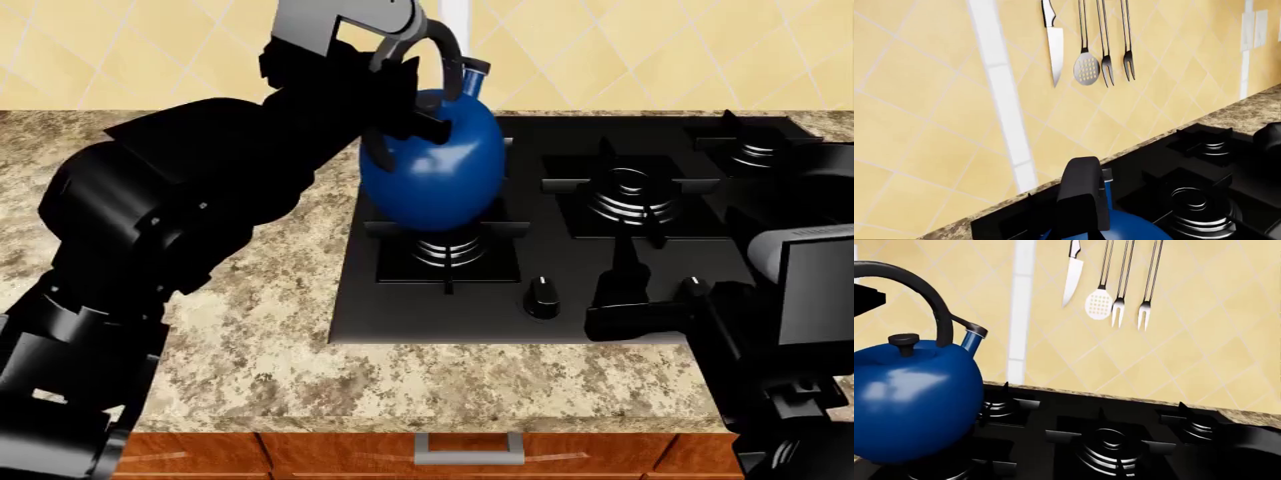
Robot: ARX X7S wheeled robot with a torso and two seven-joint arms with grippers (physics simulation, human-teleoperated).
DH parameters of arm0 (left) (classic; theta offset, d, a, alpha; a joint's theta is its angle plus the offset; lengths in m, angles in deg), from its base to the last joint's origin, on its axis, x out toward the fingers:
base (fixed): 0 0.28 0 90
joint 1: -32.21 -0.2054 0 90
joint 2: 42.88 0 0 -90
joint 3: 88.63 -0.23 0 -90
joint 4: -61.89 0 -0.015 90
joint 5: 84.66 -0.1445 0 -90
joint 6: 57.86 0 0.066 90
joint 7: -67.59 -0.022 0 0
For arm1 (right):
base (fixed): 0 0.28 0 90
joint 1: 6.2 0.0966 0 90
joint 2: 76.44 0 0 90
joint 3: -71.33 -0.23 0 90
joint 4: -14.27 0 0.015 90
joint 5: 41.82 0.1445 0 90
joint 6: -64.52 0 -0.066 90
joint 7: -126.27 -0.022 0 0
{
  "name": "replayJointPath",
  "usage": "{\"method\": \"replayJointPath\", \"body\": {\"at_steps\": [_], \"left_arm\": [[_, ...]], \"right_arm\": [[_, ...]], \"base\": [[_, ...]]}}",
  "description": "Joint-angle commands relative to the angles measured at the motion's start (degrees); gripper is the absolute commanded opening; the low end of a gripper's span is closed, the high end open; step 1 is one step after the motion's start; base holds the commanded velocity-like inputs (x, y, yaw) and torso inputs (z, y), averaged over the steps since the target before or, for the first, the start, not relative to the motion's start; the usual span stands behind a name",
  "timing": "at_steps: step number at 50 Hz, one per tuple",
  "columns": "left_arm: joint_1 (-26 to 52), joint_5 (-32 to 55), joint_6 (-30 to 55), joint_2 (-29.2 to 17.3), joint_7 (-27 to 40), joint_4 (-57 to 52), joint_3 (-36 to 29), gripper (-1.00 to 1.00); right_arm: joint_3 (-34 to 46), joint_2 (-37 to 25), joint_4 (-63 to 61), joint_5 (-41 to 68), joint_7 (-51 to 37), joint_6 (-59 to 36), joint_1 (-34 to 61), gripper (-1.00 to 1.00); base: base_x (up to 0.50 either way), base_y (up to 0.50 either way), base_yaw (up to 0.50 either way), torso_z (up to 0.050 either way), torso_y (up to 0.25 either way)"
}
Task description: Pick the kettle from the counter and place it on a stove burner. Then turn the burner on.
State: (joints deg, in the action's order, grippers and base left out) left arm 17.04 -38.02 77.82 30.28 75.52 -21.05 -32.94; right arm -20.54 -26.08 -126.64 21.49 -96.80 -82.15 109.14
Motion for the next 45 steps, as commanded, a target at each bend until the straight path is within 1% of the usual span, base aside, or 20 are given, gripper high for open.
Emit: {"method": "replayJointPath", "body": {"at_steps": [1, 12, 27, 40, 45], "left_arm": [[1.16, -4.19, -3.7, 2.48, 1.29, 4.41, 1.26, -1.0], [0.65, -4.83, -5.74, 4.2, -0.06, 7.94, 0.39, -1.0], [0.92, -3.55, -3.06, 4.92, 0.49, 9.4, -0.12, -1.0], [0.88, -5.73, -7.89, 6.88, -1.78, 15.86, -1.16, -1.0], [1.05, -6.02, -8.74, 7.0, -2.26, 16.71, -1.35, -1.0]], "right_arm": [[0.14, -0.14, 0.37, -0.96, 0.38, 0.89, -0.89, 1.0], [0.68, -0.17, 1.01, -2.05, 0.86, 1.58, -1.45, 1.0], [1.14, -0.21, 1.64, -2.86, 1.21, 2.36, -1.84, 1.0], [2.08, -0.08, 2.83, -5.07, 2.56, 3.87, -2.88, 1.0], [2.48, 0.02, 3.4, -5.76, 2.99, 4.33, -3.04, 1.0]], "base": [[0.0, 0.0, 0.0, 0.0, 0.0], [0.0, 0.0, 0.0, 0.0, 0.002], [0.0, 0.0, 0.0, 0.001, 0.003], [0.0, 0.0, 0.0, 0.0, 0.002], [0.0, 0.0, 0.0, 0.002, 0.0]]}}
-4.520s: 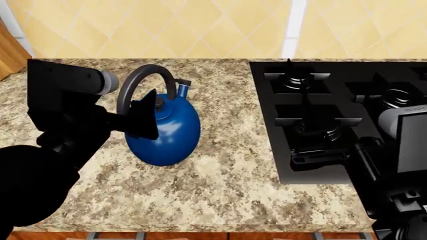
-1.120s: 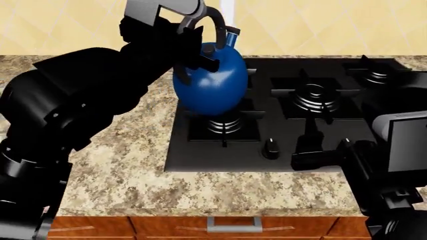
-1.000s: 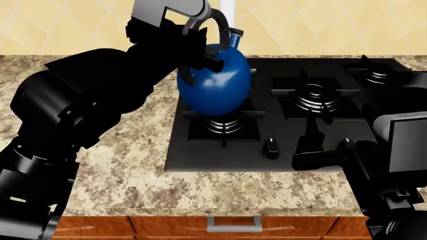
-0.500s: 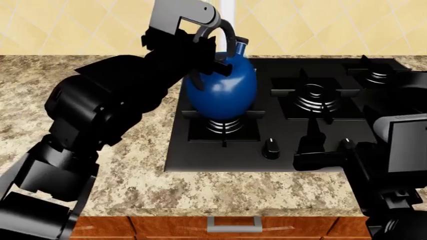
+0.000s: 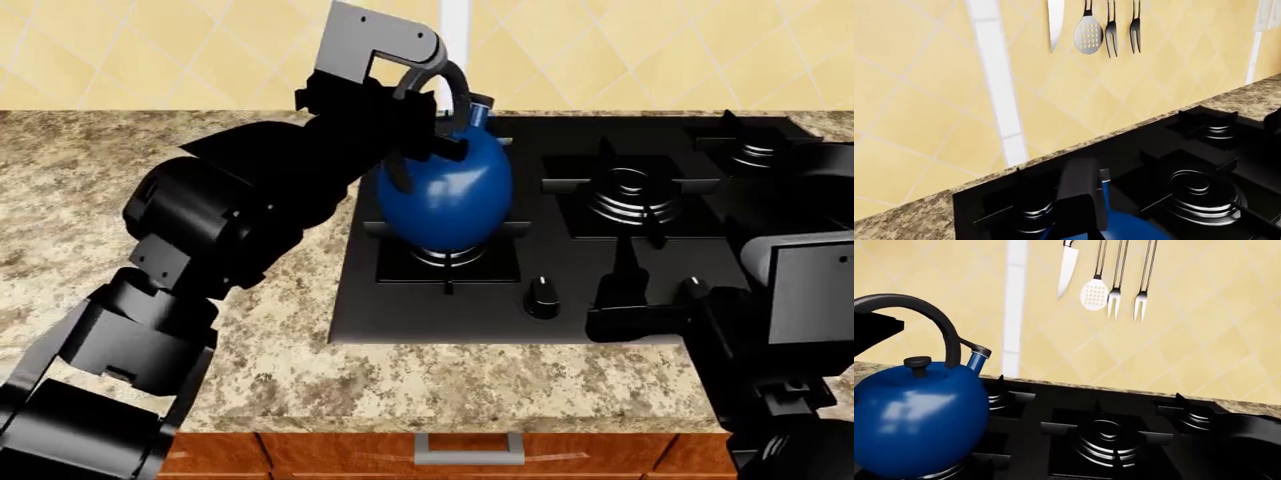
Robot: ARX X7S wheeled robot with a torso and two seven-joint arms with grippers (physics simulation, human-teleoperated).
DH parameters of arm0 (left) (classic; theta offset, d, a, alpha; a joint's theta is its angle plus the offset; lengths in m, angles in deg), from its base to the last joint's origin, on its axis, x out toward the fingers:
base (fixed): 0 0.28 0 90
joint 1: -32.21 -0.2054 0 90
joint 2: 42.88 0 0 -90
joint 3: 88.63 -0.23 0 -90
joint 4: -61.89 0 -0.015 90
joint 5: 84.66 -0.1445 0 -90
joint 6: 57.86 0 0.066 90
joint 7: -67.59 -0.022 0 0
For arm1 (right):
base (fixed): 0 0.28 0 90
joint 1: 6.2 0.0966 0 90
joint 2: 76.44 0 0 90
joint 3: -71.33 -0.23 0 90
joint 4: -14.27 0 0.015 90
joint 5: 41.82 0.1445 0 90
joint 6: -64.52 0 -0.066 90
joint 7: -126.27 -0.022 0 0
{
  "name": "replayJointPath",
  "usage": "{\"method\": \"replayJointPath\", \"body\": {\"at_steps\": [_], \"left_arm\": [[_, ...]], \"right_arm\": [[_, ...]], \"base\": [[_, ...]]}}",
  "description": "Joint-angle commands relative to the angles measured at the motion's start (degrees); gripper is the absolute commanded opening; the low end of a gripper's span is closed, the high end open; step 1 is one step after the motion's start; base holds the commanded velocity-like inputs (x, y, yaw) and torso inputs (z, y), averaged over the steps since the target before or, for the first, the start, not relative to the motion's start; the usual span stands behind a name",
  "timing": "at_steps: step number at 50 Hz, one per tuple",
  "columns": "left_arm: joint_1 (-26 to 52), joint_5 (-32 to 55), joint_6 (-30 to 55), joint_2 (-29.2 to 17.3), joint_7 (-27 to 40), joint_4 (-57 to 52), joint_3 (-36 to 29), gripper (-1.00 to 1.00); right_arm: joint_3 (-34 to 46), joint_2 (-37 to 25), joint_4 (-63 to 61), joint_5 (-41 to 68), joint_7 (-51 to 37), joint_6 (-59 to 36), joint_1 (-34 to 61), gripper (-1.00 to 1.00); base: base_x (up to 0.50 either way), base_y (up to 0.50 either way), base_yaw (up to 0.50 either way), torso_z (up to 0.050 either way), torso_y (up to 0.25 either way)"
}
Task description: Pick the kettle from the counter and place it on a stove burner. Then turn the burner on.
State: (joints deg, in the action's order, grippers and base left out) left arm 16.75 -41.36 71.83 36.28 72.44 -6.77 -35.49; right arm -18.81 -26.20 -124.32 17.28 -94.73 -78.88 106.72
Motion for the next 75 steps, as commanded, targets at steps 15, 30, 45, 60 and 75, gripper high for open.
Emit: {"method": "replayJointPath", "body": {"at_steps": [15, 30, 45, 60, 75], "left_arm": [[1.36, -3.22, -4.86, 1.86, -0.39, 5.92, 0.7, -1.0], [1.47, -3.33, -6.59, 2.82, -1.72, 9.58, 0.33, -1.0], [1.8, -3.2, -7.65, 3.61, -2.53, 11.92, 0.01, 1.0], [1.8, -2.52, -7.31, 3.49, -2.46, 11.49, -0.21, 1.0], [0.67, 3.7, 1.94, -2.11, 4.98, -5.7, 2.85, 1.0]], "right_arm": [[2.12, 0.43, 2.39, -2.92, 1.62, 1.69, -0.39, 1.0], [2.72, 0.48, 3.12, -3.85, 2.17, 2.61, -0.93, 1.0], [3.4, 0.65, 4.12, -4.87, 2.76, 3.52, -1.15, 1.0], [3.17, 0.35, 3.99, -4.51, 2.56, 3.73, -1.35, 1.0], [3.18, 0.22, 2.94, -3.17, 1.93, 3.3, -1.01, 1.0]], "base": [[0.0, 0.0, 0.0, 0.0, 0.001], [0.0, 0.0, 0.0, 0.001, 0.001], [0.0, 0.0, 0.0, 0.0, 0.0], [0.0, 0.0, 0.0, 0.0, 0.0], [0.0, 0.0, 0.0, 0.0, 0.0]]}}
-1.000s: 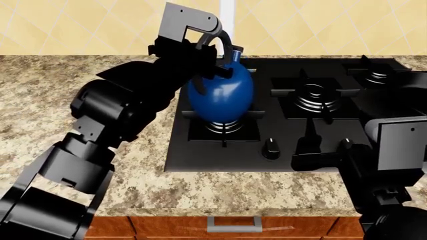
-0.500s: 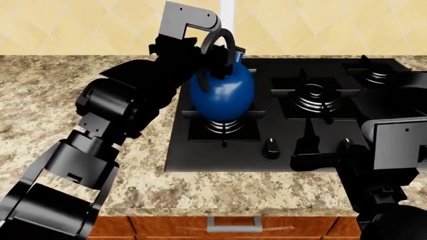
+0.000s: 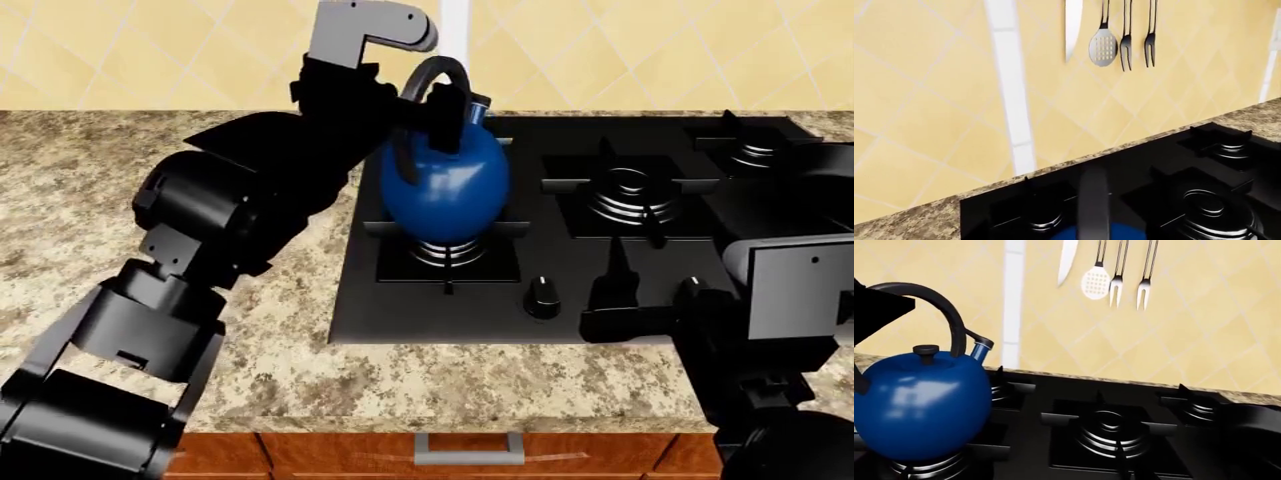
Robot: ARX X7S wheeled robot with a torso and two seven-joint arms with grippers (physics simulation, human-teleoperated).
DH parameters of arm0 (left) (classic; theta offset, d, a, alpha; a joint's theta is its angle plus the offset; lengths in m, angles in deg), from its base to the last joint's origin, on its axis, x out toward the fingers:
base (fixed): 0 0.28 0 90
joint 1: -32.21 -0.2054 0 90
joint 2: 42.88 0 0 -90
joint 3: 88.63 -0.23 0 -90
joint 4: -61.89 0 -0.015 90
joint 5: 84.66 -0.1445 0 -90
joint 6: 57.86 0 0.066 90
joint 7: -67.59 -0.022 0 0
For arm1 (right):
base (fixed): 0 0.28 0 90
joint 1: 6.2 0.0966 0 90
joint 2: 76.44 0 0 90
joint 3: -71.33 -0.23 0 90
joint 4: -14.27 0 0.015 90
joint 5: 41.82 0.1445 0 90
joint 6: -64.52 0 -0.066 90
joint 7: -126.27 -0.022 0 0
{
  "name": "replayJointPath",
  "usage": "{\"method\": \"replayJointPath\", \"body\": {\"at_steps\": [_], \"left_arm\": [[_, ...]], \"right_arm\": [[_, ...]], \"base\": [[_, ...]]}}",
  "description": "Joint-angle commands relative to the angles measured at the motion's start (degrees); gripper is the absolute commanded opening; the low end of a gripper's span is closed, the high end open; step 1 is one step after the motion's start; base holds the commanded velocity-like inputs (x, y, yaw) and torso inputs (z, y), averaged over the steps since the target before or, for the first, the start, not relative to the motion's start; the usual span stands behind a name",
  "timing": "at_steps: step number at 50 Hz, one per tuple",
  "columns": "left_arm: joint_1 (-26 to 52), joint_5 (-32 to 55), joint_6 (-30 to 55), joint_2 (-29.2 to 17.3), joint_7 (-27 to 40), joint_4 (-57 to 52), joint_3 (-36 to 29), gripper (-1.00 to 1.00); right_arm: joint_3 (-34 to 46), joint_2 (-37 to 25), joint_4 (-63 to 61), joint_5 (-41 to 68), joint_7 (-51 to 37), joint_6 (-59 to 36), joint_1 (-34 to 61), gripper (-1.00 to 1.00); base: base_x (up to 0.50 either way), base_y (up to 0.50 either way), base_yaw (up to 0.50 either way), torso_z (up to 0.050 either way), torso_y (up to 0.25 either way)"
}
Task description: Pick the kettle from the counter and place it on a stove burner. Then turn the burner on.
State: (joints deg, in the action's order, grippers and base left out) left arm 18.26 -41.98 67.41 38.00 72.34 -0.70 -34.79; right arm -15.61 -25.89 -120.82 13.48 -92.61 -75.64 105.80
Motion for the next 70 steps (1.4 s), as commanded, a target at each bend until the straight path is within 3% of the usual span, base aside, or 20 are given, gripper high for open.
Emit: {"method": "replayJointPath", "body": {"at_steps": [1, 22, 33, 44, 56, 70], "left_arm": [[-1.06, 4.93, 7.21, -4.42, 5.93, -13.61, 2.47, 1.0], [-7.78, 20.34, 18.47, -14.4, 23.58, -45.58, 13.16, 1.0], [-17.75, 31.36, 18.21, -22.84, 38.05, -66.07, 24.38, 1.0], [-28.99, 34.79, 14.84, -28.91, 43.32, -77.0, 31.55, 1.0], [-38.94, 29.73, 11.71, -31.44, 41.11, -80.15, 35.24, 1.0], [-43.99, 25.1, 9.68, -32.2, 37.74, -81.42, 35.7, 1.0]], "right_arm": [[-0.06, -0.05, -0.58, 0.58, -0.16, 0.2, -0.16, 1.0], [-1.25, -0.64, -3.09, 5.45, -3.83, -2.19, 1.26, 1.0], [-0.53, -0.81, -4.72, 9.07, -6.41, -4.75, 4.39, 1.0], [-1.59, -1.16, -6.08, 15.93, -9.15, -6.03, 7.12, 1.0], [4.16, 0.01, 3.41, 40.39, -24.66, -10.58, 16.94, 1.0], [7.3, 3.6, 8.61, 37.65, -26.16, -9.94, 15.95, 1.0]], "base": [[0.0, 0.0, 0.0, 0.0, 0.0], [0.0, 0.0, 0.0, 0.0, 0.0], [0.0, 0.0, 0.0, 0.0, 0.0], [0.0, 0.0, 0.0, 0.0, 0.0], [0.0, 0.0, 0.0, 0.0, 0.0], [0.0, 0.0, 0.0, 0.0, 0.0]]}}
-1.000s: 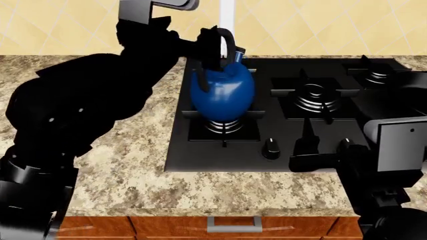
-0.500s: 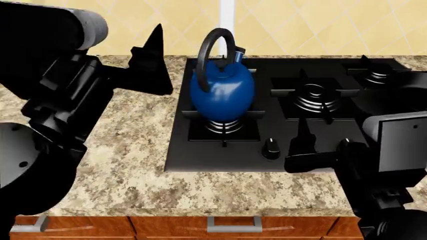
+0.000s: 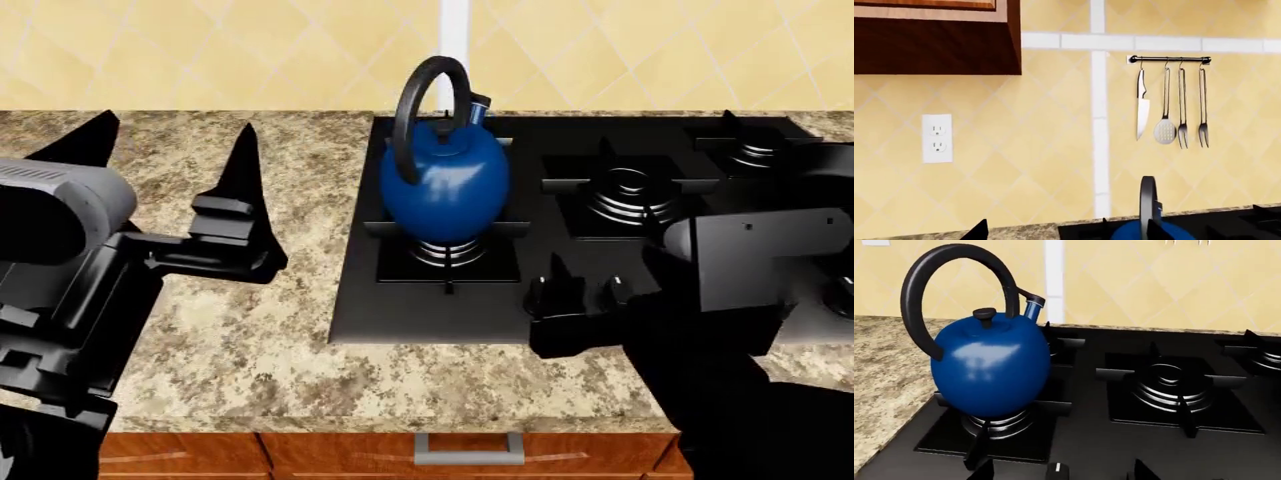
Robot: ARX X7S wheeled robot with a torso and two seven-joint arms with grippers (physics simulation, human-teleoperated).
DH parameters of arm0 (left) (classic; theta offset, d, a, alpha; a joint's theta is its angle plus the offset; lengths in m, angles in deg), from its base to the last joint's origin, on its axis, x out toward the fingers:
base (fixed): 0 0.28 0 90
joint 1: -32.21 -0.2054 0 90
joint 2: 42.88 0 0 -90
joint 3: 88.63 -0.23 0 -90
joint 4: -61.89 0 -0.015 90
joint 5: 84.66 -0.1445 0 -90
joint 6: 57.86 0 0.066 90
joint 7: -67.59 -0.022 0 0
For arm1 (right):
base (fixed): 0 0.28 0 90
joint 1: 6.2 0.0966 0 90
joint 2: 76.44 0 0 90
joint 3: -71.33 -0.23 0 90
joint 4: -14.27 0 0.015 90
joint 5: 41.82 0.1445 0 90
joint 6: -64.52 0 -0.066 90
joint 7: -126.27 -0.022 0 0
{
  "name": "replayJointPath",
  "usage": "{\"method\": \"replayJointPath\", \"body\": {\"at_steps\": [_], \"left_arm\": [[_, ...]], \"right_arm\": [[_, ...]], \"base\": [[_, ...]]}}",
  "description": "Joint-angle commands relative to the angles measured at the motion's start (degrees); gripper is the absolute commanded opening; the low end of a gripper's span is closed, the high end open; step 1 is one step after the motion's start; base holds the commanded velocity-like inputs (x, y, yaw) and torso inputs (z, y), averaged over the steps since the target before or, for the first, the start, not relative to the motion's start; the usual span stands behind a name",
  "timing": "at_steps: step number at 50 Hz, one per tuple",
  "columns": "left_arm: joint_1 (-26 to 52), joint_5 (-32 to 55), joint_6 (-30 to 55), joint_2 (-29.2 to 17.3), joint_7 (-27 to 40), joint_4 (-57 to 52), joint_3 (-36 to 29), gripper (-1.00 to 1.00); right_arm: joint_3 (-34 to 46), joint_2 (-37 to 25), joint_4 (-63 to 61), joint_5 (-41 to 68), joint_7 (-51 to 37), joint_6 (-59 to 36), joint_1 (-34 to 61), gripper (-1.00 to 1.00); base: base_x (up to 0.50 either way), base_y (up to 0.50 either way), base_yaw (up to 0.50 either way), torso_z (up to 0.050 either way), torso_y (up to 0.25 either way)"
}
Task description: Pick the kettle from the counter and place it on a stove burner. Then turn the burner on.
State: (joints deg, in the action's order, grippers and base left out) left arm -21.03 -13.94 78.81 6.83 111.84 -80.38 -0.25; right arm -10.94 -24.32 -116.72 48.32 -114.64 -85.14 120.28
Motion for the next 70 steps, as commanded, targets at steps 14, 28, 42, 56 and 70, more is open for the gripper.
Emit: {"method": "replayJointPath", "body": {"at_steps": [14, 28, 42, 56, 70], "left_arm": [[-6.41, -4.53, -2.71, -0.75, -2.76, -1.0, 0.82, 1.0], [-6.17, -4.85, -2.49, -0.81, -2.9, -0.6, -0.24, 1.0], [-5.67, -5.29, -2.04, -0.62, -3.01, -0.13, -1.73, 1.0], [-5.49, -7.32, -2.49, 0.16, -4.5, 1.55, -3.37, 1.0], [-6.07, -8.67, -3.33, 0.4, -5.61, 2.25, -4.1, 1.0]], "right_arm": [[4.75, 3.2, 6.93, 1.16, -3.57, -0.61, -0.28, 1.0], [8.21, 2.45, 7.72, 6.87, -9.51, -2.75, -0.59, 1.0], [8.74, 3.99, 9.94, -0.01, -3.22, -1.54, -1.14, 1.0], [12.68, 6.93, 16.51, -4.36, 0.84, -3.03, 4.01, 1.0], [14.31, 8.57, 20.15, -10.06, 4.38, -0.42, 3.41, 1.0]], "base": [[0.0, 0.0, 0.0, 0.0, 0.0], [0.0, 0.0, 0.0, 0.0, 0.0], [0.0, 0.0, 0.0, 0.0, 0.0], [0.0, 0.0, 0.0, 0.0, 0.0], [0.0, 0.0, 0.0, 0.0, 0.0]]}}
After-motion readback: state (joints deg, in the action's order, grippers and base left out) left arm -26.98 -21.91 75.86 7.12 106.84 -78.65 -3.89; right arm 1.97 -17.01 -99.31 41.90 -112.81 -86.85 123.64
